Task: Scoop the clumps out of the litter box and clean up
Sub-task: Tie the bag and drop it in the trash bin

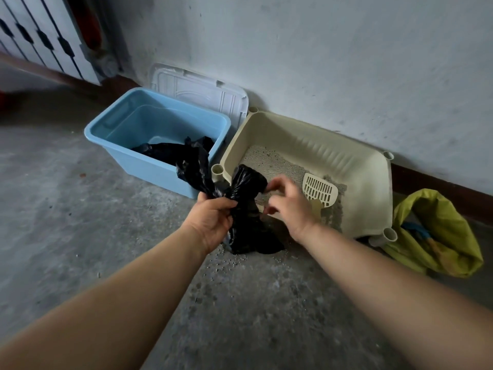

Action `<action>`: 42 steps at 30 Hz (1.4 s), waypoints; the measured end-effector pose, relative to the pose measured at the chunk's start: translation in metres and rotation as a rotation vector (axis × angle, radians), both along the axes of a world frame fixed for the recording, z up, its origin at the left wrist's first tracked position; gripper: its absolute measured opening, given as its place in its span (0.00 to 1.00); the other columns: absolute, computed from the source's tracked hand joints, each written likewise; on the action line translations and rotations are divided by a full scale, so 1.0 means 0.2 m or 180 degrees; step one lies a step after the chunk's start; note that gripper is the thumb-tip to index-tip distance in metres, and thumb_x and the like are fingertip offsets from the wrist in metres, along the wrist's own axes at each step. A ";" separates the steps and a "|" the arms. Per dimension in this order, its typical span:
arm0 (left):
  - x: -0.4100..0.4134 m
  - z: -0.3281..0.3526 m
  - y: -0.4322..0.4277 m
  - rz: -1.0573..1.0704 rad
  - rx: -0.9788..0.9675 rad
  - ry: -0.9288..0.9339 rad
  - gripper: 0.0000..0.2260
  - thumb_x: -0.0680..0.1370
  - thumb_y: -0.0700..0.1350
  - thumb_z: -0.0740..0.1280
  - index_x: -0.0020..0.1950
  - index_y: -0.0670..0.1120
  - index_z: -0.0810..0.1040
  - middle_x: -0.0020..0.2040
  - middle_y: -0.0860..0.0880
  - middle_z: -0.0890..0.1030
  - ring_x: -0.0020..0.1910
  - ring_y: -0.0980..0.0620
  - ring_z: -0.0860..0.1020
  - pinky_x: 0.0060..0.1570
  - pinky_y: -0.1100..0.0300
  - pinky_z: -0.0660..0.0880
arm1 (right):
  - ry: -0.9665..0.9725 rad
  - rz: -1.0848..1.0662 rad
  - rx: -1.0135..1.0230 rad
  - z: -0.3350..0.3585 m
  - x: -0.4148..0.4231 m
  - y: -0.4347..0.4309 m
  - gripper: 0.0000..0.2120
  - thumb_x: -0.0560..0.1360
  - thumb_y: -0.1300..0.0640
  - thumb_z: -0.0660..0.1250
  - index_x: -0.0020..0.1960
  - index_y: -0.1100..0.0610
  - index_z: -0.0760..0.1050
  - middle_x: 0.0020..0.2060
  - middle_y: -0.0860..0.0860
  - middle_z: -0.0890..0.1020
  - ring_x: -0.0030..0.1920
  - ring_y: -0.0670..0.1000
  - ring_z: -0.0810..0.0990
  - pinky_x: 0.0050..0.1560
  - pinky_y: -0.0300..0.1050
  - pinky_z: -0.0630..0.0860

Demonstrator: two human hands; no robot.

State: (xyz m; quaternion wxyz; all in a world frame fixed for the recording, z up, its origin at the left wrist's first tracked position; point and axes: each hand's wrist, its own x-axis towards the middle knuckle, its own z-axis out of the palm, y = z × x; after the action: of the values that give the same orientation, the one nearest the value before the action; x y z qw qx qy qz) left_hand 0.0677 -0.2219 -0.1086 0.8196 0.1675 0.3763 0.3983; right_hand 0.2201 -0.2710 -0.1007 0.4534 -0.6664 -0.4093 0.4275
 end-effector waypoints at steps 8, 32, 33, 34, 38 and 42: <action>0.03 0.01 -0.01 -0.0067 0.0287 0.0189 0.25 0.72 0.20 0.56 0.55 0.48 0.70 0.51 0.41 0.79 0.46 0.46 0.81 0.38 0.59 0.81 | -0.1051 0.0089 0.0229 0.09 -0.01 0.10 0.04 0.70 0.59 0.73 0.41 0.53 0.78 0.33 0.46 0.79 0.33 0.40 0.77 0.38 0.33 0.75; 0.04 0.00 0.01 -0.0296 0.0355 -0.0069 0.21 0.74 0.25 0.61 0.59 0.48 0.70 0.46 0.42 0.78 0.44 0.46 0.80 0.43 0.54 0.82 | -0.1820 0.0545 0.1031 0.04 0.07 0.05 0.07 0.71 0.65 0.65 0.40 0.59 0.81 0.35 0.50 0.80 0.38 0.49 0.78 0.42 0.41 0.73; 0.03 0.00 0.02 -0.0316 0.0373 -0.0119 0.23 0.74 0.24 0.60 0.59 0.49 0.70 0.46 0.42 0.78 0.44 0.45 0.80 0.45 0.53 0.82 | -0.0623 0.0330 0.0334 0.05 0.05 0.05 0.08 0.72 0.66 0.65 0.39 0.59 0.81 0.34 0.52 0.81 0.38 0.50 0.78 0.43 0.43 0.74; 0.03 -0.01 0.02 -0.0356 0.0394 -0.0134 0.25 0.73 0.23 0.60 0.59 0.50 0.70 0.46 0.42 0.78 0.44 0.45 0.80 0.46 0.52 0.81 | 0.0602 0.0128 -0.0237 0.05 0.03 0.05 0.08 0.74 0.66 0.64 0.40 0.60 0.80 0.34 0.55 0.81 0.38 0.53 0.80 0.45 0.47 0.75; 0.03 -0.01 0.02 -0.0506 0.0531 0.0081 0.26 0.72 0.22 0.60 0.58 0.52 0.69 0.45 0.44 0.76 0.42 0.47 0.78 0.39 0.58 0.79 | 0.2115 -0.0301 -0.1048 0.04 -0.01 0.03 0.07 0.76 0.63 0.64 0.43 0.65 0.79 0.35 0.60 0.82 0.36 0.58 0.81 0.47 0.52 0.79; 0.03 -0.02 0.01 -0.0751 0.0810 0.0575 0.32 0.69 0.26 0.69 0.66 0.50 0.64 0.52 0.44 0.78 0.51 0.46 0.80 0.44 0.57 0.80 | 0.0977 -0.0117 -0.0893 0.03 -0.01 0.04 0.06 0.74 0.60 0.68 0.41 0.62 0.79 0.33 0.56 0.82 0.37 0.57 0.81 0.45 0.49 0.78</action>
State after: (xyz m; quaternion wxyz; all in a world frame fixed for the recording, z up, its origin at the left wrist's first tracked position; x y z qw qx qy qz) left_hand 0.0737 -0.2194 -0.1124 0.7957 0.3478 0.3727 0.3271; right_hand 0.2179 -0.2628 -0.0954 0.4209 -0.6575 -0.2596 0.5685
